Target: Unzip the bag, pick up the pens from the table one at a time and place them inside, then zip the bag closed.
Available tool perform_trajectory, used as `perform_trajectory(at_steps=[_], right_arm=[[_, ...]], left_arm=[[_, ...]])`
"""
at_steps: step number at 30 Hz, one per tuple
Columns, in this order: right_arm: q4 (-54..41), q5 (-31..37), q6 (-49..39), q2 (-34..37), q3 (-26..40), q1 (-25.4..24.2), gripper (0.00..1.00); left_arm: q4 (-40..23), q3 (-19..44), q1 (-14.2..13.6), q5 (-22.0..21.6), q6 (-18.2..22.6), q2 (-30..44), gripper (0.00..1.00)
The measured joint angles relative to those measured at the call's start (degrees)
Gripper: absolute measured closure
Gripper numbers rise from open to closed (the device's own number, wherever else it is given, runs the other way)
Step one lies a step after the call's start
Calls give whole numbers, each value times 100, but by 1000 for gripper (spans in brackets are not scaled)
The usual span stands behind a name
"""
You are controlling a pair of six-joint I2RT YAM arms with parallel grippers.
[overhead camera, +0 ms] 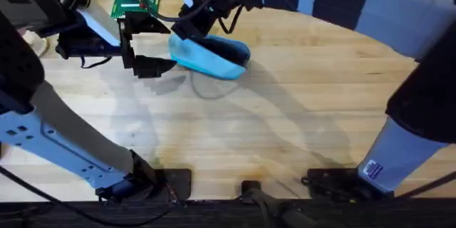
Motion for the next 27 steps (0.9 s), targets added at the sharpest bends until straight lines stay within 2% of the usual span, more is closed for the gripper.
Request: perform_trajectory(at_steps=[11, 27], right_arm=[[-5, 0, 0, 0, 0, 0, 970], [-7, 0, 0, 0, 0, 0, 971]], left_arm=[[-24, 4, -203, 225, 9, 235, 9], [-208, 4, -204, 472, 7, 235, 10]])
